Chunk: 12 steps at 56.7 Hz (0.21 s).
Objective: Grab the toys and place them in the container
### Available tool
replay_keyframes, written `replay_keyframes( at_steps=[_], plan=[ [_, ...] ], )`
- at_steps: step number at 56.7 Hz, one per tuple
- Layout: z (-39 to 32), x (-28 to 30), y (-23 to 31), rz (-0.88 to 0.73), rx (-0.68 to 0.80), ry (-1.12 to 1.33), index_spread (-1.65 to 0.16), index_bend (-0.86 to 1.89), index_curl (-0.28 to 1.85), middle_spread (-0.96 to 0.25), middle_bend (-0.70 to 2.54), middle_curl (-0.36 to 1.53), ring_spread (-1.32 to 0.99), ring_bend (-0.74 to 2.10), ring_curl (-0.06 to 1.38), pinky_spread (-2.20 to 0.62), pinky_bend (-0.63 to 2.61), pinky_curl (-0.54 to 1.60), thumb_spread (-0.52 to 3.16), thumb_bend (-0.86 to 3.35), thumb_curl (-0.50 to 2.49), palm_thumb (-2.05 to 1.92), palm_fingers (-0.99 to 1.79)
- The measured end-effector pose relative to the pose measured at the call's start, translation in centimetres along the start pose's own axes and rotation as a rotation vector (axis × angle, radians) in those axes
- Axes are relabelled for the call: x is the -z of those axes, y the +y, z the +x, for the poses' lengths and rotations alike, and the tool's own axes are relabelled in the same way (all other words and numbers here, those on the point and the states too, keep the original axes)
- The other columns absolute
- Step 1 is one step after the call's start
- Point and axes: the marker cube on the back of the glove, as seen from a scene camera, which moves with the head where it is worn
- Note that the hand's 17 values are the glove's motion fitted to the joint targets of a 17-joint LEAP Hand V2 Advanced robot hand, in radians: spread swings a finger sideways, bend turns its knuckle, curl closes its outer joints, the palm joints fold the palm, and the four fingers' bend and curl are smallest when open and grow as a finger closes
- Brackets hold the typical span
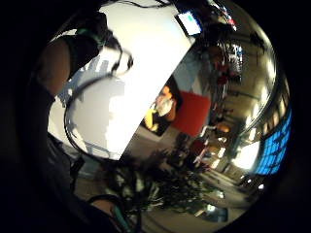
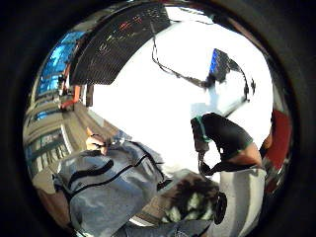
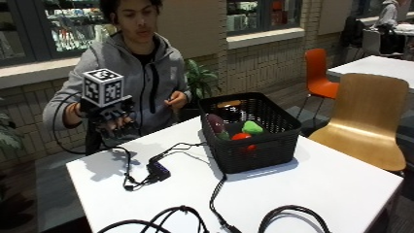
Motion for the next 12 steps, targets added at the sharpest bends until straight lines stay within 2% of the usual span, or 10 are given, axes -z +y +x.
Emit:
replay_keyframes(
  at_steps=[8, 12],
  plan=[
    [0.3, -3.3, 7.0, 0.031, -0.084, -0.092, -0.28, 0.2, 0.32, 0.02, 0.2, 0.5, -0.13, 0.43, 0.45, -0.04, 0.97, 0.36, 1.57, 0.04, 0.34, 0.23, 0.0],
    [-0.1, -4.4, 8.8, 0.05, -0.095, -0.123, -0.28, 0.21, 0.34, 0.03, 0.2, 0.49, -0.13, 0.4, 0.43, -0.04, 0.95, 0.35, 1.58, 0.05, 0.34, 0.24, 0.02]
  ],
)
